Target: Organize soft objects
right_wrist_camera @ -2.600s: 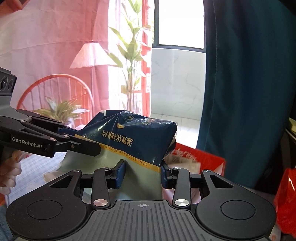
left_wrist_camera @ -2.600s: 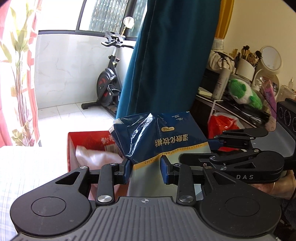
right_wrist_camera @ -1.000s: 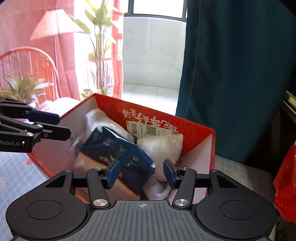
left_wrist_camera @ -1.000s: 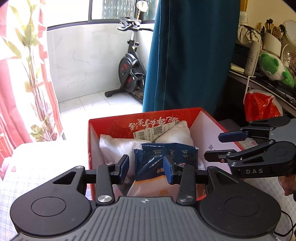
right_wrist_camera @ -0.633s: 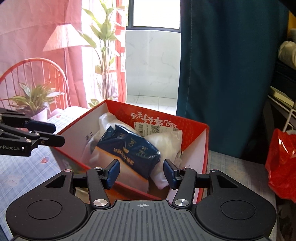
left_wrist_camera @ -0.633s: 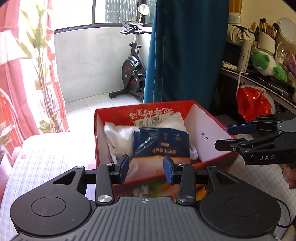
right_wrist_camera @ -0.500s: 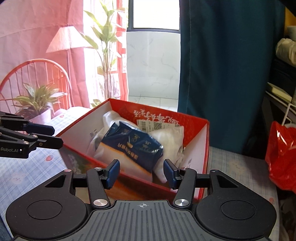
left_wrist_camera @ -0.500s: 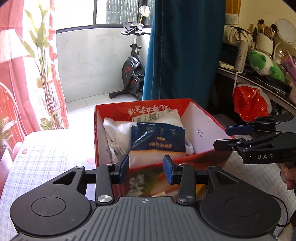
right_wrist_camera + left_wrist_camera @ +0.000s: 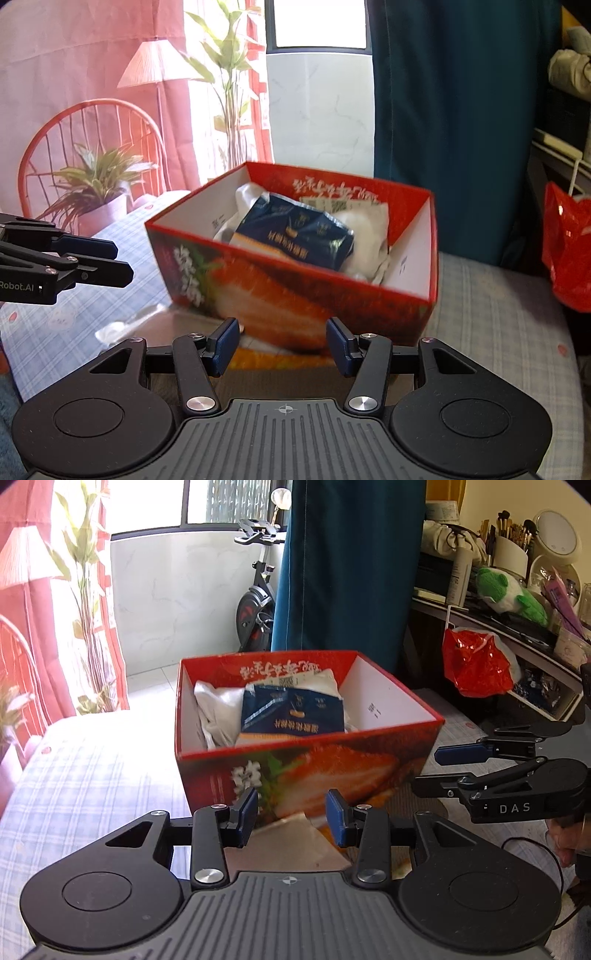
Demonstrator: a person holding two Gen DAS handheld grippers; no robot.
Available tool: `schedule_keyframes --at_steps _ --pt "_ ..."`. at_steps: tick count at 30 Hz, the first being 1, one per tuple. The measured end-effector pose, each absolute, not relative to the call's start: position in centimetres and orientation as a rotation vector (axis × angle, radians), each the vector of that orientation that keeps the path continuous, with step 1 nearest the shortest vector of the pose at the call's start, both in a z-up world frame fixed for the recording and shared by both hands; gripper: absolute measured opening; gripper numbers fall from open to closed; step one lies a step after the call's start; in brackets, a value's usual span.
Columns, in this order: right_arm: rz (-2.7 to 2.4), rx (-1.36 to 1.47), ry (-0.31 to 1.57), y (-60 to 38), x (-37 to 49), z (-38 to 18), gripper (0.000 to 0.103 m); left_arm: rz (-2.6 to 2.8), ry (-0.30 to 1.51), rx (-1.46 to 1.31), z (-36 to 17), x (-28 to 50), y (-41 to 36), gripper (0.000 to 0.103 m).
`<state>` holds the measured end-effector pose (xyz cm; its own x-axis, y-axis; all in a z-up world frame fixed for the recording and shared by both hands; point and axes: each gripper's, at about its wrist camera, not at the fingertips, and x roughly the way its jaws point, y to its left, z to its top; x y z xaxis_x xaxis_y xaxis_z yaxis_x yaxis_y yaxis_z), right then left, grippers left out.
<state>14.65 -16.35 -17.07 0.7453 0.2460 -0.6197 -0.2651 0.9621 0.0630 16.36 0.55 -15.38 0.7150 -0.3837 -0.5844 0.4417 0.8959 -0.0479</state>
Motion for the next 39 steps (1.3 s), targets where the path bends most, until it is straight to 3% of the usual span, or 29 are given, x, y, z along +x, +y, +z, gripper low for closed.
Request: schedule_keyframes --at_steps 20,24,31,35,37,39 --pt "0.278 -0.026 0.79 -16.7 11.2 -21.6 0.049 -0.459 0.768 0.063 -21.1 13.7 1.7 0.043" --pt "0.256 -0.054 0.764 -16.7 12.2 -21.9 0.056 -0.409 0.793 0.035 -22.2 13.5 2.2 0.062" --pt "0.202 -0.042 0.752 -17.0 15.0 -22.9 0.063 -0.363 0.872 0.002 -24.9 14.9 2.4 0.064" --pt "0.184 -0.007 0.776 -17.2 16.1 -24.1 0.064 -0.35 0.864 -0.017 -25.5 16.2 2.4 0.062" --pt "0.182 0.021 0.787 -17.2 16.4 -24.7 0.064 -0.349 0.852 -0.015 -25.8 16.7 2.4 0.048" --pt "0.182 0.051 0.796 -17.3 16.3 -25.2 0.063 -0.342 0.843 -0.005 -25.9 17.2 2.4 0.041"
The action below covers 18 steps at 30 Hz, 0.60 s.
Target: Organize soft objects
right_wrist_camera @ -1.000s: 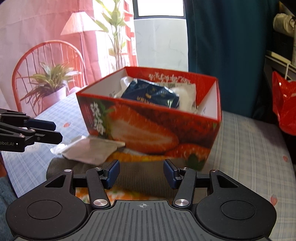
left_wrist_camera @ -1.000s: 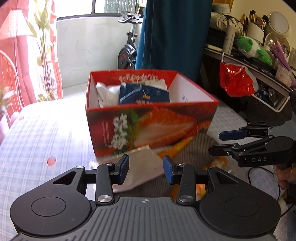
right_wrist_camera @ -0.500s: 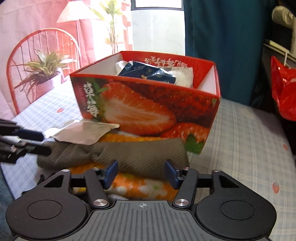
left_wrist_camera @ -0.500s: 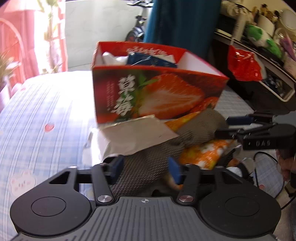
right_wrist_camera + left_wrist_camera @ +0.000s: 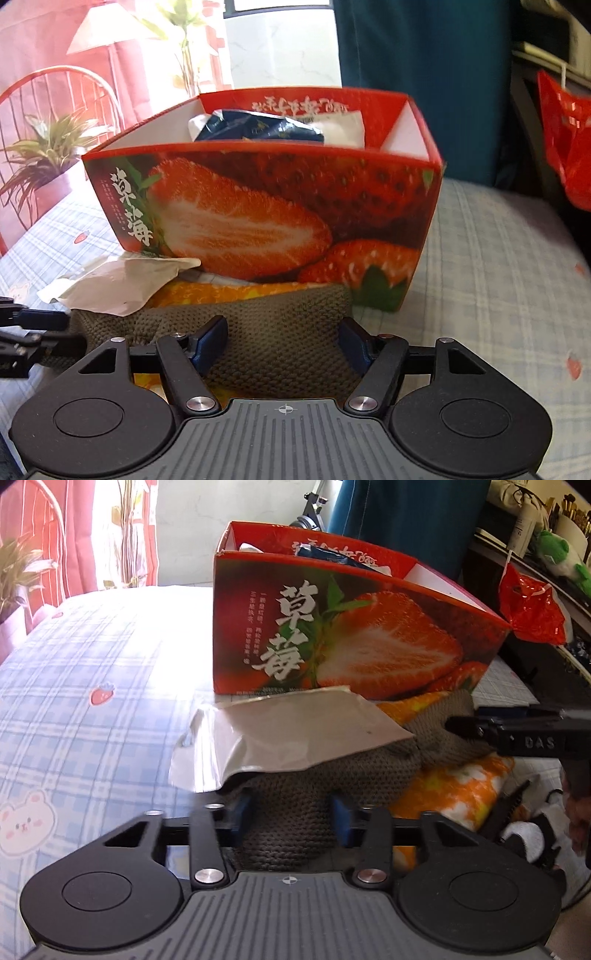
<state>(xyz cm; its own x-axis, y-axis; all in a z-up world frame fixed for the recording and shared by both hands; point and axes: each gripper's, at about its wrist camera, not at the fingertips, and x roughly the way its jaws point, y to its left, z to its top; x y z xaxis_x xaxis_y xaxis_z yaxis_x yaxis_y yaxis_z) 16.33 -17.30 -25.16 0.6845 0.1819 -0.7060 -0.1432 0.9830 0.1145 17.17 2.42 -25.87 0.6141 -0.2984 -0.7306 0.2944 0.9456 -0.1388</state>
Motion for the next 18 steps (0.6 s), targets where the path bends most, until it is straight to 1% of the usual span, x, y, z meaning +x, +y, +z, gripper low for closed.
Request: schedule_keyframes --at_steps 4,9,11,12,13,14,16,18 --pt "0.18 0.121 0.802 -17.5 16.1 -25.8 0.058 -0.331 0.825 -0.007 -26.0 18.2 2.5 0.036" --pt "0.188 0.138 0.798 -17.4 15.7 -25.9 0.05 -0.314 0.819 -0.014 -26.0 19.1 2.5 0.036" --pt "0.193 0.136 0.797 -17.3 15.6 -25.6 0.042 -0.311 0.815 -0.007 -26.0 19.1 2.3 0.036" --pt "0.195 0.13 0.796 -17.2 15.6 -25.5 0.039 -0.314 0.812 0.0 -26.0 19.3 2.0 0.033" --pt "0.198 0.125 0.795 -17.1 15.6 -25.4 0.034 -0.319 0.808 0.0 -26.0 19.2 2.0 0.026" --pt "0.196 0.119 0.794 -17.0 15.5 -25.3 0.028 -0.325 0.804 -0.001 -25.9 19.2 2.0 0.022" --pt "0.2 0.115 0.792 -16.9 15.4 -25.0 0.023 -0.332 0.798 -0.001 -25.7 19.1 2.1 0.01" --pt "0.203 0.112 0.789 -16.9 15.3 -24.8 0.017 -0.332 0.791 0.006 -25.4 19.1 2.1 0.008"
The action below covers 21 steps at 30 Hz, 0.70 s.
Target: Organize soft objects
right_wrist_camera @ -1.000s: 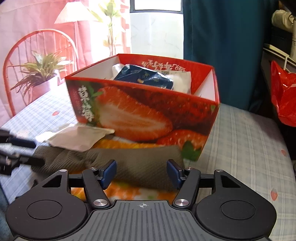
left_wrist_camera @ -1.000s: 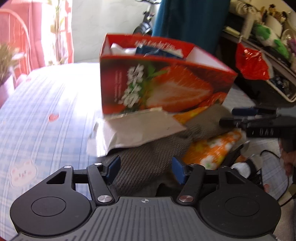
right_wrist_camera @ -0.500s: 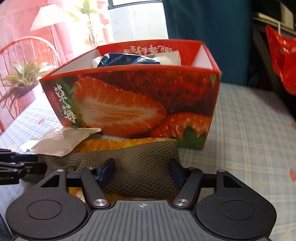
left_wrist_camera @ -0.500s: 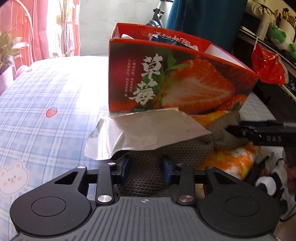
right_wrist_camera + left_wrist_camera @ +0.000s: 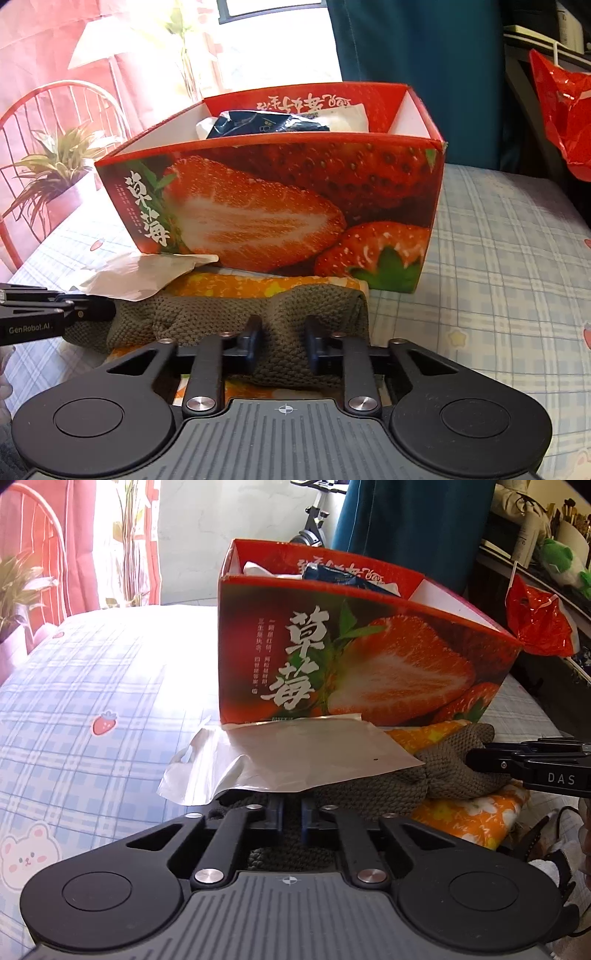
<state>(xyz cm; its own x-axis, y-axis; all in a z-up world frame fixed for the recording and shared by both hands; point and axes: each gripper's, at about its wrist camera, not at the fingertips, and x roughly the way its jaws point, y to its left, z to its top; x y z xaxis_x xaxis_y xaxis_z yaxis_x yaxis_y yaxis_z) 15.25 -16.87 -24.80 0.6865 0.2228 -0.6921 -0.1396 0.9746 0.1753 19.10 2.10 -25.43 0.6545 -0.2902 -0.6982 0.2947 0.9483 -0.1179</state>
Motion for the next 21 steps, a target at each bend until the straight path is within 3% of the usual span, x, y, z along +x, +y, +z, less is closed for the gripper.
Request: schedule_keyframes --at_steps 21 --pt "0.247 0.11 0.784 -16.1 13.7 -24.2 0.013 -0.32 0.774 -0.001 -25.1 18.3 3.2 0.007"
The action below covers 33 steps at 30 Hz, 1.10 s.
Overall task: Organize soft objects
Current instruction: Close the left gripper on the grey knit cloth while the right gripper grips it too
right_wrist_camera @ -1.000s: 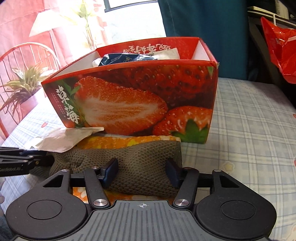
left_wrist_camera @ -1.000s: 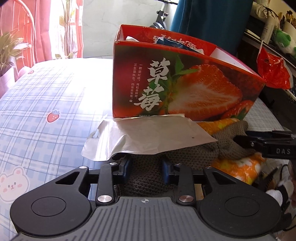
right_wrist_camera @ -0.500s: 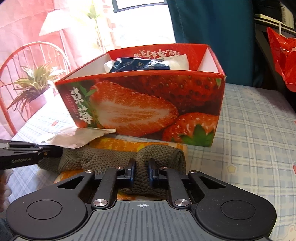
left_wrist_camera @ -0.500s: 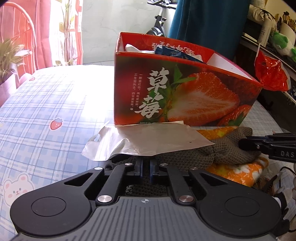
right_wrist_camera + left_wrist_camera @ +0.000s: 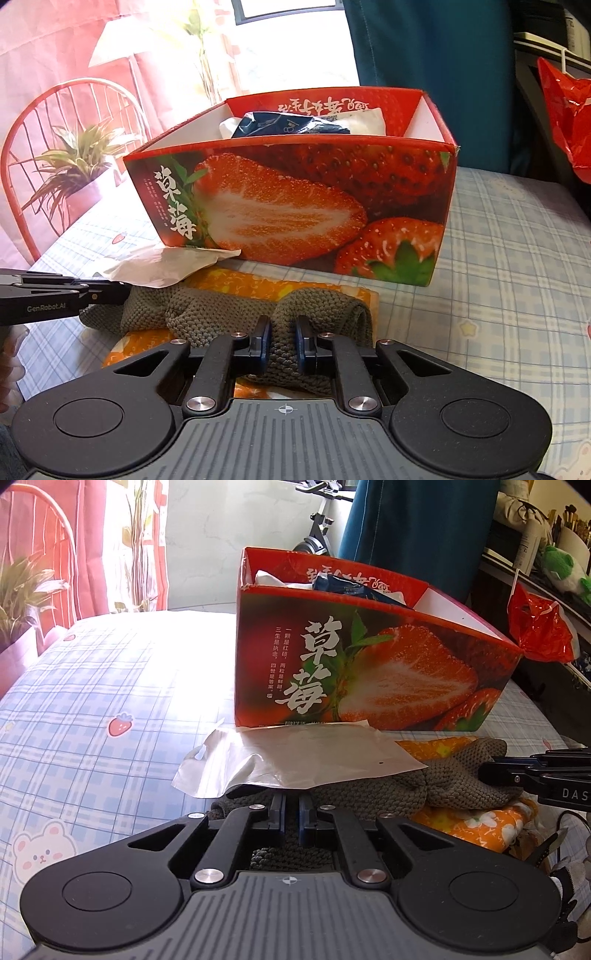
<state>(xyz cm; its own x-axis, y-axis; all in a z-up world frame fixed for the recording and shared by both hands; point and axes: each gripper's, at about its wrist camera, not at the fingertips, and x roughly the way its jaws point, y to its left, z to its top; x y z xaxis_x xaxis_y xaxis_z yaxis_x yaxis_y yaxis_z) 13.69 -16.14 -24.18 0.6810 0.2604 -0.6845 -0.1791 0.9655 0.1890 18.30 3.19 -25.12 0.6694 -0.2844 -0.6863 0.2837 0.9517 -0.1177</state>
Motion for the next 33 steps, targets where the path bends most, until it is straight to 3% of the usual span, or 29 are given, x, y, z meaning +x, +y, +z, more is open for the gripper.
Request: schedule_keyframes --at_steps 25,33 --pt "0.24 0.108 0.767 -16.6 13.7 -24.2 0.011 -0.336 0.716 -0.026 -24.3 16.0 3.8 0.005" --pt "0.22 0.111 0.76 -16.8 13.9 -24.4 0.023 -0.327 0.711 -0.064 -24.7 15.4 4.4 0.006"
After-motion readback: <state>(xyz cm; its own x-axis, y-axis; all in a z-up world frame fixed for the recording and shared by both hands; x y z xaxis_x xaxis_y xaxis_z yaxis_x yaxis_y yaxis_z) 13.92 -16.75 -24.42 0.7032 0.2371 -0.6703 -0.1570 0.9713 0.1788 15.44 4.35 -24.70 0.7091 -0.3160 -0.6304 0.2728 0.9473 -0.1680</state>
